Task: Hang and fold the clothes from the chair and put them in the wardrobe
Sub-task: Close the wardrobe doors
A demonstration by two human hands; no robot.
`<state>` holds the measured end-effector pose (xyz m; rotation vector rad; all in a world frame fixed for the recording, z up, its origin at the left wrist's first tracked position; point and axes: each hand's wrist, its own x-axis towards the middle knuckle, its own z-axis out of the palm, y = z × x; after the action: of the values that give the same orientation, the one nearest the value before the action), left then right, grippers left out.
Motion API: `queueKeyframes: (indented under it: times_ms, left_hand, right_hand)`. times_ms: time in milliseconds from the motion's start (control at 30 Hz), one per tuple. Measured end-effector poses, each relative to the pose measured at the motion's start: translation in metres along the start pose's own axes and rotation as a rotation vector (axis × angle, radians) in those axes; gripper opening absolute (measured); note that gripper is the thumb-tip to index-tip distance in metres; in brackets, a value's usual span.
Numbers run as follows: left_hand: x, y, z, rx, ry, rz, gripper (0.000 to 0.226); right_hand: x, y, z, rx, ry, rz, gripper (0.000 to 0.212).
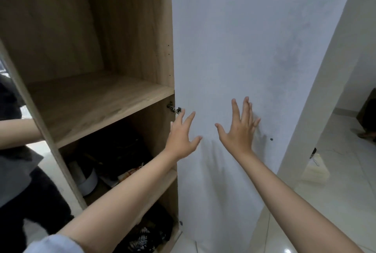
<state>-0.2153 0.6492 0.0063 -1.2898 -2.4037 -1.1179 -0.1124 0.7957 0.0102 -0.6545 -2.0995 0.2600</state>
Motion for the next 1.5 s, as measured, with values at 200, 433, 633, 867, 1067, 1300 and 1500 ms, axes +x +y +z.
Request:
queueKeyframes:
  times_ms: [200,433,633,867,1067,1300,1500]
  left_hand:
    - [-0.049,-0.029,-0.077,0.069,0.084,-0.088,0.075]
    - [-0.13,-0.051,-0.156,0.21,0.245,-0.103,0.07]
    - [-0.214,-0.048,-0.211,0.384,0.501,-0.273,0.066]
    - [-0.354,0.009,-0.228,0.535,0.802,-0.706,0.063]
    - [-0.479,0.102,-0.236,0.726,1.033,-1.03,0.064]
    - [-0.616,0.221,-0.209,0.842,1.246,-1.334,0.063]
    - [-0.73,0.342,-0.16,0.962,1.433,-1.6,0.064]
  right_hand:
    - [-0.027,-0.082,0.015,0.1,-0.058,-0.098,0.083]
    - [-0.07,-0.183,0.029,0.325,-0.095,-0.306,0.079]
    - [-0.112,-0.26,0.034,0.58,-0.238,-0.562,0.075]
    - [-0.202,-0.312,-0.002,0.942,-0.376,-0.902,0.068]
    - [-0.307,-0.351,-0.08,1.267,-0.566,-1.091,0.065]
    - [-0.445,-0.371,-0.199,1.523,-0.78,-1.366,0.059]
    - [-0.56,-0.359,-0.331,1.747,-0.951,-1.538,0.058]
